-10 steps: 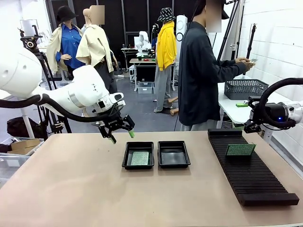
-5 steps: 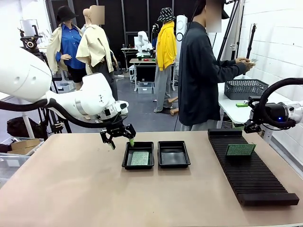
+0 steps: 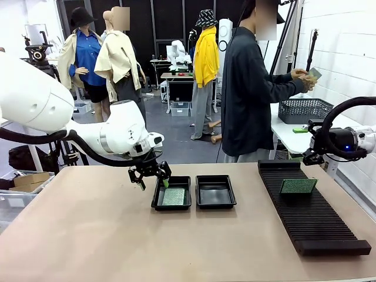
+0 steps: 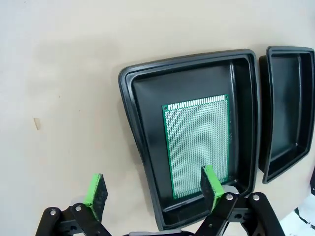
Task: Inspect and transfer BCBs to ESD trays.
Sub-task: Pick up the ESD tray and place it on the left side of the table.
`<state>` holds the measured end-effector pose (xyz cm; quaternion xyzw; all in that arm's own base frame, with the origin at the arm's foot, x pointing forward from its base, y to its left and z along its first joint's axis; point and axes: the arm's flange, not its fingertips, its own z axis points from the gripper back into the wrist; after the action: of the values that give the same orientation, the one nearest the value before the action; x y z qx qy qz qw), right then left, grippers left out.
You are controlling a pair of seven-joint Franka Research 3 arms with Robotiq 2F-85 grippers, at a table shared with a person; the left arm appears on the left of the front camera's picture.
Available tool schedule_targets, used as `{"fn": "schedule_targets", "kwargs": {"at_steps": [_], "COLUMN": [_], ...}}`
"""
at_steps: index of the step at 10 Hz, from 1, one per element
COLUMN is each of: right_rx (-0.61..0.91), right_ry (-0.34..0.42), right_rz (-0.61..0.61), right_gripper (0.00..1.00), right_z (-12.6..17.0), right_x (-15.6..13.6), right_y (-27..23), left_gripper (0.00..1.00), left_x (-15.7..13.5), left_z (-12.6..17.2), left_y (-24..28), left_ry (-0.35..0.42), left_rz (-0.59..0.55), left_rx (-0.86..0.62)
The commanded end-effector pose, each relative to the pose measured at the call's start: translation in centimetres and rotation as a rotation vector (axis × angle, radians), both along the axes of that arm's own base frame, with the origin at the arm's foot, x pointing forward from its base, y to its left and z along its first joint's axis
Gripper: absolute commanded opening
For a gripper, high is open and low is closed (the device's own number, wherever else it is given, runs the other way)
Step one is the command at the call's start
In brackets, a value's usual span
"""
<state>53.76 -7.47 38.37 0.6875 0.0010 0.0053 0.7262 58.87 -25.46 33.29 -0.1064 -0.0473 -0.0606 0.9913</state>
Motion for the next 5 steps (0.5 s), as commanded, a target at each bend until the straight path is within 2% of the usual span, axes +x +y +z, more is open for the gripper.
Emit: {"fn": "schedule_targets", "kwargs": {"at_steps": [1, 3, 5], "right_rx": [-0.009, -0.009, -0.009], "right_ry": [0.006, 0.006, 0.006], "right_rz": [-0.012, -0.012, -0.012], "right_gripper": [1.0, 1.0, 1.0], "right_z": [0.01, 0.01, 0.01], "right_x": [-0.26, -0.26, -0.26], "right_y": [0.13, 0.13, 0.13], "left_gripper": [1.0, 1.0, 0.91], "left_x": [-0.14, -0.07, 0.03], "left_z": [-1.12, -1.3, -1.82], "left_y": [-0.61, -0.8, -1.0], "left_ry": [-0.04, -0.055, -0.056], "left_rz": [0.027, 0.025, 0.021], "left_rx": [0.033, 0.041, 0.045]}}
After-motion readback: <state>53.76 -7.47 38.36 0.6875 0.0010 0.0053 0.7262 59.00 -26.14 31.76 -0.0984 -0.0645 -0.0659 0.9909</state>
